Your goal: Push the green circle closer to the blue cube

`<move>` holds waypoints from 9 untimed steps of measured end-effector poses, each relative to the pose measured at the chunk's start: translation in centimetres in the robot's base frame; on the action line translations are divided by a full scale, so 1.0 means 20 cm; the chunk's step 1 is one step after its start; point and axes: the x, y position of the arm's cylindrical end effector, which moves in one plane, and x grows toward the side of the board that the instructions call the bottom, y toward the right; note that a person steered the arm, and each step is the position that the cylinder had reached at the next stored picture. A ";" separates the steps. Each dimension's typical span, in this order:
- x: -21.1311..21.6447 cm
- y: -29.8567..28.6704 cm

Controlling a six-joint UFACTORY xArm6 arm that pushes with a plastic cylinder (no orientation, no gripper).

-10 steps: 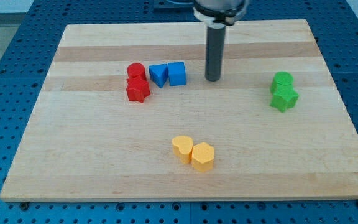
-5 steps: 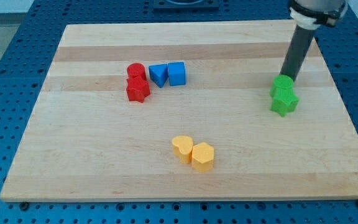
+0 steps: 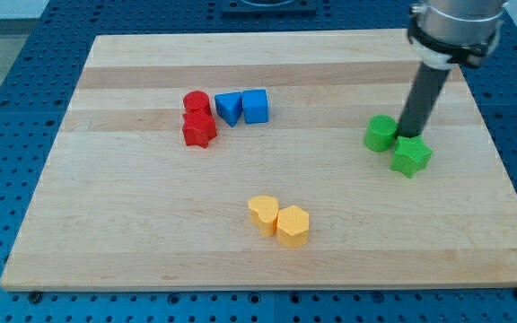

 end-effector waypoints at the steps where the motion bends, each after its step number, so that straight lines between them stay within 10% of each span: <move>1: 0.00 -0.20; 9: -0.03 -0.71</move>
